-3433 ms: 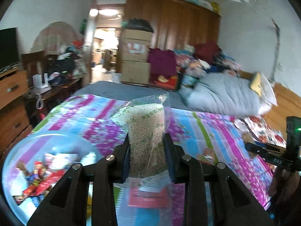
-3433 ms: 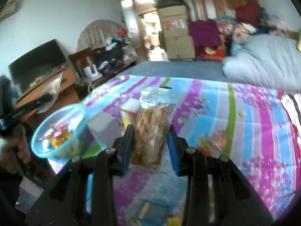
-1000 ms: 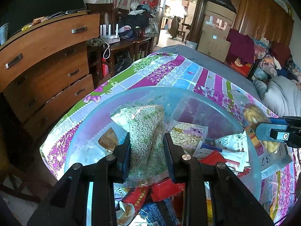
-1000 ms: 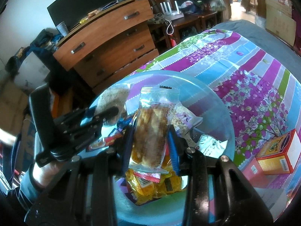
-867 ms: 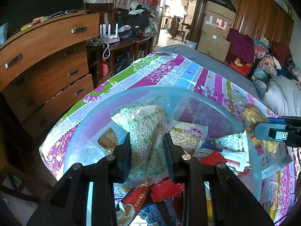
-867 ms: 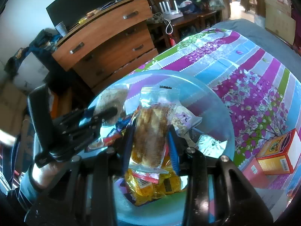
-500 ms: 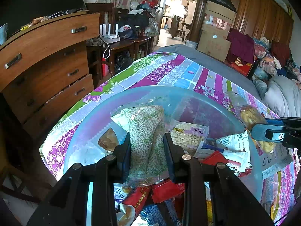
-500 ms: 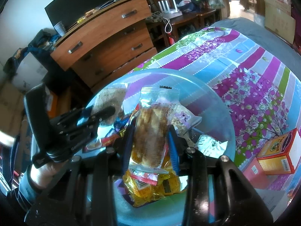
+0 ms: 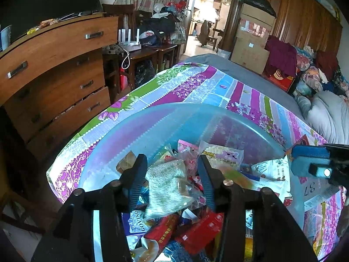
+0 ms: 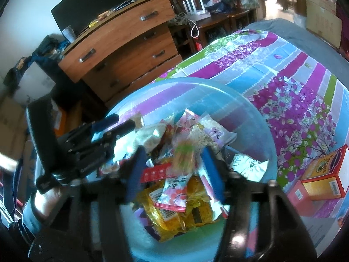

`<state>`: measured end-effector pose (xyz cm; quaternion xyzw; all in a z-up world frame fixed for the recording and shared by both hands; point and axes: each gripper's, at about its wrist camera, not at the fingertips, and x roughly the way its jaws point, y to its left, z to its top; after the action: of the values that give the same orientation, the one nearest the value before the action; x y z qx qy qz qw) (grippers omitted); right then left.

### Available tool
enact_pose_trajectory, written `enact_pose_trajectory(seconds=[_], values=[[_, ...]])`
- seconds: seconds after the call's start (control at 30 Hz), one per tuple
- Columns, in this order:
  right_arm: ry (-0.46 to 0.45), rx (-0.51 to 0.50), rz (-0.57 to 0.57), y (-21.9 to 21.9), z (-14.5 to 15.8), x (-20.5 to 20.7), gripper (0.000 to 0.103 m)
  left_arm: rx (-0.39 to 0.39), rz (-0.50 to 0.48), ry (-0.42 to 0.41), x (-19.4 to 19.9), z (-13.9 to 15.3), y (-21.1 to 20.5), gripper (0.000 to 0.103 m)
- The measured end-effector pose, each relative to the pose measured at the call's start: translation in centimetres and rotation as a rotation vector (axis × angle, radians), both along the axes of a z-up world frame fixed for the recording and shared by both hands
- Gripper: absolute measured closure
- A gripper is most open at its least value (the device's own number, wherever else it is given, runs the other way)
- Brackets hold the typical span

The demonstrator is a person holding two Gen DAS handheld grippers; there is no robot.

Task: Organize snacks
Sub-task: 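Lower both bags into the basin and open both grippers, then move both tools away from the basin back over the bedspread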

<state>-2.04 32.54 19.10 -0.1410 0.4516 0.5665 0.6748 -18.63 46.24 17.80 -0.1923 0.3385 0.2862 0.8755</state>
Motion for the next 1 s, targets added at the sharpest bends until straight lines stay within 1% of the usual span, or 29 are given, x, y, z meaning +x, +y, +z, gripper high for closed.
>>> enact_pose_trajectory(seconds=[0.03, 0.1, 0.13, 0.2, 0.3, 0.37, 0.5, 0.57, 0.67, 0.77, 0.9, 1.0], values=[[-0.007, 0.002, 0.002, -0.1, 0.1, -0.2, 0.034, 0.0, -0.001, 0.002, 0.1, 0.0, 0.0, 0.044], [-0.027, 0.004, -0.001, -0.2, 0.4, -0.7, 0.026, 0.004, 0.001, 0.0, 0.1, 0.1, -0.1, 0.035], [-0.042, 0.008, 0.0, -0.4, 0.5, -0.9, 0.024, 0.009, 0.005, -0.001, 0.1, 0.2, -0.1, 0.032], [-0.067, 0.01, 0.002, -0.6, 0.8, -1.4, 0.023, 0.014, 0.013, -0.004, 0.0, 0.2, -0.1, 0.029], [-0.112, 0.03, 0.0, -1.4, 1.5, -2.2, 0.023, 0.007, 0.021, -0.01, -0.2, 0.2, -0.1, 0.029], [-0.148, 0.061, 0.001, -2.4, 2.4, -3.0, 0.023, 0.01, 0.025, -0.019, -0.5, 0.4, -0.2, 0.029], [-0.19, 0.132, -0.006, -5.1, 3.8, -4.4, 0.023, 0.009, 0.04, -0.07, -1.9, 1.6, -0.6, 0.029], [-0.183, 0.171, -0.022, -7.1, 4.1, -5.1, 0.021, 0.013, 0.039, -0.097, -2.6, 2.4, -1.0, 0.029], [-0.177, 0.202, -0.064, -10.5, 3.6, -5.8, 0.02, 0.028, 0.044, -0.15, -3.8, 4.1, -1.9, 0.029], [-0.179, 0.197, -0.111, -13.7, 2.7, -6.3, 0.02, 0.044, 0.038, -0.195, -4.8, 5.7, -3.4, 0.029], [-0.168, 0.188, -0.186, -18.3, 1.7, -6.3, 0.02, 0.069, 0.035, -0.22, -5.7, 6.8, -5.3, 0.027], [-0.169, 0.182, -0.25, -21.8, 1.2, -6.3, 0.02, 0.078, 0.032, -0.22, -6.1, 6.9, -6.8, 0.027]])
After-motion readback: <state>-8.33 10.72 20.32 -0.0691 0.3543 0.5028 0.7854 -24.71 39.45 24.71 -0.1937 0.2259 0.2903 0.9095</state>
